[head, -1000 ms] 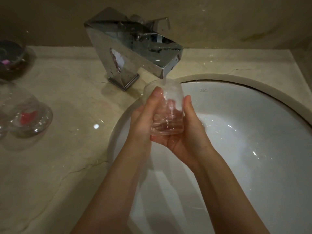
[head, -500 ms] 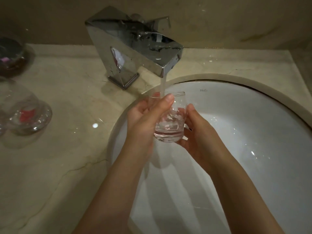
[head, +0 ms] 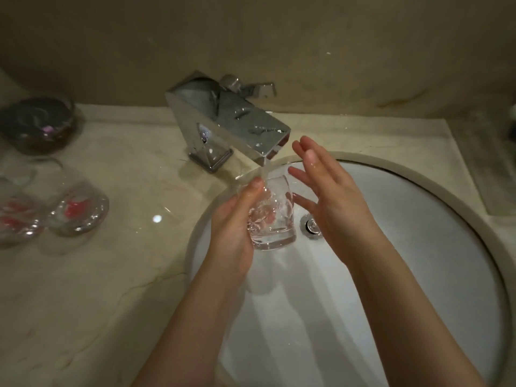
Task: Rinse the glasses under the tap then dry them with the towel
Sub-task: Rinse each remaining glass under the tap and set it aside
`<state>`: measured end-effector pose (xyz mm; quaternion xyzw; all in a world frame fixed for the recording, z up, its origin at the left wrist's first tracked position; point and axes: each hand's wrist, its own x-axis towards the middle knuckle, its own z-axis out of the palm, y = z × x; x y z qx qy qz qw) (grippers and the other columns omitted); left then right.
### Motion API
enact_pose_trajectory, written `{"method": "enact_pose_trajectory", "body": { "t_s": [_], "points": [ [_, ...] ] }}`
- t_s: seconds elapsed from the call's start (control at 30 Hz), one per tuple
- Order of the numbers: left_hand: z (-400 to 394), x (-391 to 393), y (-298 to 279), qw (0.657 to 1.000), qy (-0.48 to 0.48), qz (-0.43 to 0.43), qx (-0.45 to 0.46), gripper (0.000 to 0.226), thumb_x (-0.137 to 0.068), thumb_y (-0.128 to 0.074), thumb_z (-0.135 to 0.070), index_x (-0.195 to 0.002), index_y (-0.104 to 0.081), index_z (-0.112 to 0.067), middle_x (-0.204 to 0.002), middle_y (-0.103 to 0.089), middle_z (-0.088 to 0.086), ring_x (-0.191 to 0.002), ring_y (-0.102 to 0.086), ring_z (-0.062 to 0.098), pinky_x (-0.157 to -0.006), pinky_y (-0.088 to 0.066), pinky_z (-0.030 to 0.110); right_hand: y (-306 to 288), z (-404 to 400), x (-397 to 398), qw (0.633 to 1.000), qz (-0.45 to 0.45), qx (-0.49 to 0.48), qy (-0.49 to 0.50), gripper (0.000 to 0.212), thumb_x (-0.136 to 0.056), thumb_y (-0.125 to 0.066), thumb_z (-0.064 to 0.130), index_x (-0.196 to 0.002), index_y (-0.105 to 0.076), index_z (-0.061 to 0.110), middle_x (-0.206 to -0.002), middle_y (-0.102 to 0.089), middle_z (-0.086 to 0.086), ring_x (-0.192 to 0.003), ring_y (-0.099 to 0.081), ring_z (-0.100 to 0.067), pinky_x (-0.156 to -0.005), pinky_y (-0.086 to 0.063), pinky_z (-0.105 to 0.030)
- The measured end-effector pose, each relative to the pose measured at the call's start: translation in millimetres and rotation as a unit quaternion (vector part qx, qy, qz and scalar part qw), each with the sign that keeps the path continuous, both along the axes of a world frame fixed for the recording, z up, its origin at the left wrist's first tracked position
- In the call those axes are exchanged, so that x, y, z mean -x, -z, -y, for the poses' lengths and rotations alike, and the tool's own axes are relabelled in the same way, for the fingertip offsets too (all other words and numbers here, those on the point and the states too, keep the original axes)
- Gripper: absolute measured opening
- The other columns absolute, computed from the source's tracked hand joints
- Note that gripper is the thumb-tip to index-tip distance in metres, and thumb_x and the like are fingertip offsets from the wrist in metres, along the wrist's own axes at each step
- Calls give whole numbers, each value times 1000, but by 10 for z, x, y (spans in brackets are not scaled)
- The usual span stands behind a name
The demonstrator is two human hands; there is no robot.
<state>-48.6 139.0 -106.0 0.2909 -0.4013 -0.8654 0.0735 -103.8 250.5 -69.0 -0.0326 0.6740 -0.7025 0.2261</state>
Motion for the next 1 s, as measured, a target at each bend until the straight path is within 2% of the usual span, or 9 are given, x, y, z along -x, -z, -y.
{"method": "enact_pose_trajectory", "body": {
  "t_s": [0.17, 0.23, 0.33, 0.5, 0.67, 0.77, 0.83, 0.9, 1.0],
  "points": [
    [17, 4, -76, 1000, 17, 7, 1, 51, -76, -65, -32, -119, -67, -4, -113, -69, 20, -97, -69, 27, -88, -55, 45, -245, 160, 154, 999, -54, -3, -6, 85, -69, -61, 55, -147, -34, 33, -148, -39, 21, -126, -45, 4, -113, -35, -39],
    [27, 13, -85, 1000, 11, 3, -4, 50, -75, -65, -31, -117, -67, -3, -107, -71, 17, -90, -70, 24, -82, -58, 41, -291, 257, 247, 997, -70, -20, -22, 92, -70, -65, 59, -150, -29, 33, -154, -32, 18, -138, -36, -7, -115, -30, -45],
    [40, 15, -78, 1000, 7, -2, 0, 49, -75, -66, -30, -115, -68, -3, -105, -72, 16, -88, -70, 23, -82, -57, 41, -309, 387, 367, 996, -70, -25, -43, 94, -72, -69, 56, -152, -25, 31, -156, -28, 14, -140, -36, -20, -115, -30, -46],
    [74, 0, -71, 1000, 11, -6, 4, 40, -75, -64, -29, -106, -70, -6, -94, -75, 9, -82, -72, 19, -72, -60, 33, -283, 449, 444, 996, -78, -23, -44, 102, -63, -71, 56, -151, -29, 27, -154, -34, 12, -138, -40, -22, -114, -34, -44],
    [95, -11, -65, 1000, 8, -7, 5, 41, -73, -65, -31, -105, -71, -4, -91, -74, 9, -77, -72, 17, -71, -60, 32, -243, 398, 413, 996, -78, -21, -26, 78, -78, -69, 42, -147, -38, 23, -147, -43, 12, -135, -43, -17, -114, -34, -42],
    [105, -6, -76, 1000, 9, 3, 7, 49, -70, -67, -34, -109, -70, -4, -96, -73, 9, -82, -71, 19, -80, -58, 38, -247, 424, 327, 997, -70, -11, -18, 60, -92, -62, 31, -146, -39, 23, -145, -45, 12, -133, -45, -14, -114, -34, -40],
    [107, -2, -69, 1000, 9, 5, 5, 48, -69, -68, -35, -106, -70, -6, -93, -74, 7, -81, -71, 18, -76, -60, 37, -263, 429, 274, 999, -54, 3, -10, 56, -95, -57, 30, -147, -37, 24, -146, -43, 12, -130, -48, -10, -113, -36, -34],
    [110, -3, -71, 1000, 14, 4, 0, 42, -71, -66, -33, -103, -71, -7, -91, -75, 7, -80, -72, 18, -69, -60, 33, -249, 390, 212, 999, -26, 15, 16, 57, -90, -56, 41, -144, -42, 27, -145, -45, 13, -129, -48, -7, -108, -39, -29],
    [105, 3, -96, 997, 69, 35, -5, 41, -80, -67, -35, -110, -70, -7, -108, -72, 18, -99, -70, 32, -91, -55, 49, -58, 222, -13, 995, 55, -14, 79, 47, -87, -55, 50, -129, -58, 27, -130, -61, 9, -119, -56, -11, -92, -47, -30]
  ]
}}
